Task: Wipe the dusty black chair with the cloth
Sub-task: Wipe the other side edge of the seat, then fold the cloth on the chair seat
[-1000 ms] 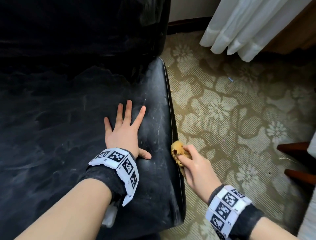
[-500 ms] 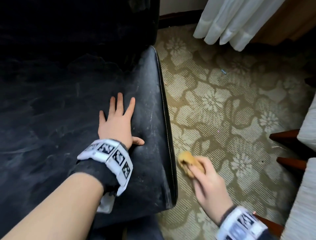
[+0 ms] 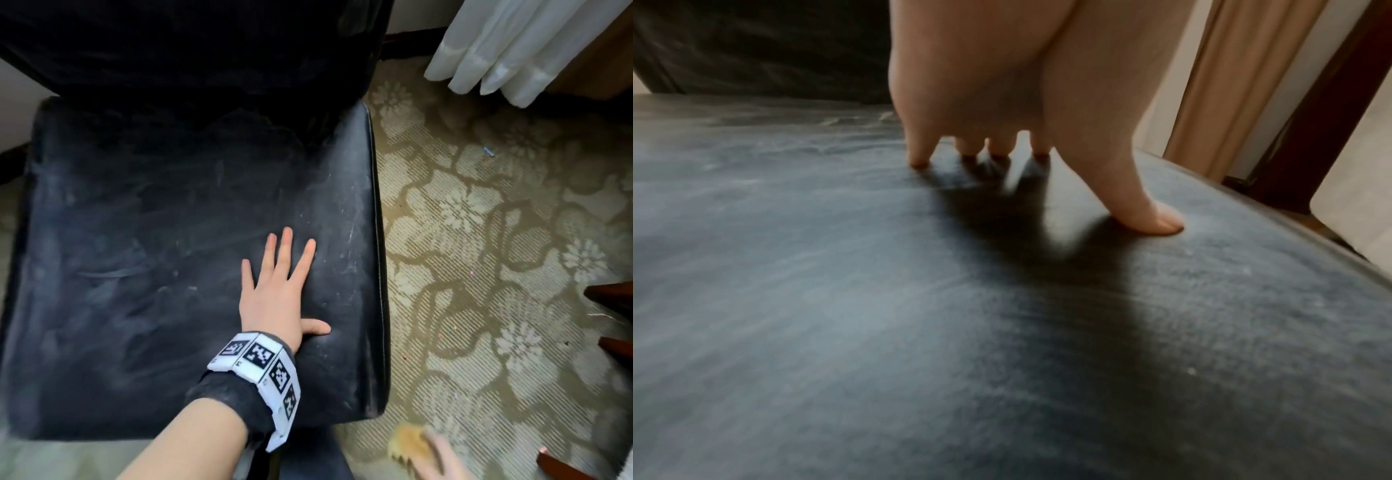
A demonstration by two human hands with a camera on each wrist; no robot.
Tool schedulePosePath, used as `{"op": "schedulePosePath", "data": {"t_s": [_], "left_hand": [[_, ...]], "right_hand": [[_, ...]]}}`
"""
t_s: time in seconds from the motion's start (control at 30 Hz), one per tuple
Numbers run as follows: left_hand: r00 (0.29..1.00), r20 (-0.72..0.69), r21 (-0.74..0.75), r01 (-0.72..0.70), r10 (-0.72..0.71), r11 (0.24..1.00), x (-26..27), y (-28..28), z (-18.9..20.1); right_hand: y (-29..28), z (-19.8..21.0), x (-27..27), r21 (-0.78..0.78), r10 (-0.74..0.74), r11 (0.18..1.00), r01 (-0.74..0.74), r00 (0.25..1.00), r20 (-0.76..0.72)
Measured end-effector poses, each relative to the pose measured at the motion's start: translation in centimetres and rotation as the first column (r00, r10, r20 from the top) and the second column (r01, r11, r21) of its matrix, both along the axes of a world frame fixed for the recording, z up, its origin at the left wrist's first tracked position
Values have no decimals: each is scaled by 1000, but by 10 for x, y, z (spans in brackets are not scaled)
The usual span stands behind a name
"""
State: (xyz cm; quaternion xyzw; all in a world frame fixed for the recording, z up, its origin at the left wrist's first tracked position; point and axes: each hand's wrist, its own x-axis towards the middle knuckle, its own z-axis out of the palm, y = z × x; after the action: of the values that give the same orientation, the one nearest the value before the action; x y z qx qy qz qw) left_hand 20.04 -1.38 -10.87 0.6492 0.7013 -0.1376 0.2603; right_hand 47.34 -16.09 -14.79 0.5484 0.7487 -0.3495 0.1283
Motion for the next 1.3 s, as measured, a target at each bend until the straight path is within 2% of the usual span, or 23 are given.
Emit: {"op": "schedulePosePath", "data": {"t_s": [0.03,0.1,0.13,0.2,0.33,0.4,0.43,0.47,0.5,0.53,0.57,0.6,0.63,0.67,0.7,0.73,0.77,0.83,0.93,1.03,1.1,1.2,1.3], "left_hand": [[1000,5,-9,1,-1,1000,1,-1,0],[1000,4,-23,-7,7,1000,2,1,0],[1000,2,-26,-14,14,1000,2,1,0],[1000,8,-28,-16,16,999,2,-1,1],[1000,8,-18,-5,5,1000,-1,-4,-1],[1000,18,-28,5,-4,1000,-1,-4,-2],[1000,23,-29,5,-4,1000,-1,-4,-2],[999,34,-29,9,-8,1000,-2,-4,-1],[998,55,-30,13,-11,999,-5,-5,0],[996,84,-33,20,-17,999,-8,-4,1],[994,111,-30,16,-13,999,-14,-3,3],[992,123,-20,-12,14,1000,-25,-4,5],[992,113,-4,-51,51,999,-39,-6,6],[992,81,17,-100,99,995,-59,-10,7],[989,37,23,-143,142,989,-78,-16,8],[982,-10,19,-186,187,982,-98,-23,9],[970,-53,14,-238,238,971,-120,-31,10],[934,-114,-4,-340,338,940,-158,-47,14],[837,-188,-21,-527,514,850,-199,-69,16],[640,-166,-92,-767,750,634,-227,-83,16],[577,-124,-152,-815,807,560,-236,-86,15],[689,-126,-80,-724,713,685,-237,-77,15],[788,167,155,-615,593,773,-235,-50,18]], "right_hand": [[13,17,-12,98,2,995,-7,999,48],[47,37,-42,394,-171,897,201,979,-109],[55,33,-52,494,-135,843,211,973,-187],[63,22,-70,437,-116,872,220,960,-253],[21,5,-83,375,-185,894,245,964,-190],[-6,-31,-61,215,-366,900,380,925,-102],[-16,-65,-30,11,-384,922,387,918,-103],[-10,-96,2,-102,-266,960,261,963,-41],[-15,-135,23,-202,-94,978,57,979,-180],[-12,-149,24,-153,-32,988,-33,915,-403],[-3,-119,5,-204,-150,979,14,727,-670],[12,-67,-28,-297,-297,951,88,533,-792],[26,-3,-64,-366,-421,904,222,620,-662],[40,25,-93,-245,-298,949,198,815,-496],[49,40,-102,-43,-257,965,259,897,-359],[65,69,-117,139,-166,963,230,916,-364],[80,70,-134,173,-264,912,372,855,-446],[123,71,-167,387,-109,869,310,881,-461],[170,84,-231,411,-24,891,193,924,-381],[189,90,-284,406,40,911,74,963,-266],[202,93,-315,400,29,914,62,976,-217],[212,97,-348,391,-10,917,81,983,-181],[214,99,-371,399,-31,915,58,997,-73]]}}
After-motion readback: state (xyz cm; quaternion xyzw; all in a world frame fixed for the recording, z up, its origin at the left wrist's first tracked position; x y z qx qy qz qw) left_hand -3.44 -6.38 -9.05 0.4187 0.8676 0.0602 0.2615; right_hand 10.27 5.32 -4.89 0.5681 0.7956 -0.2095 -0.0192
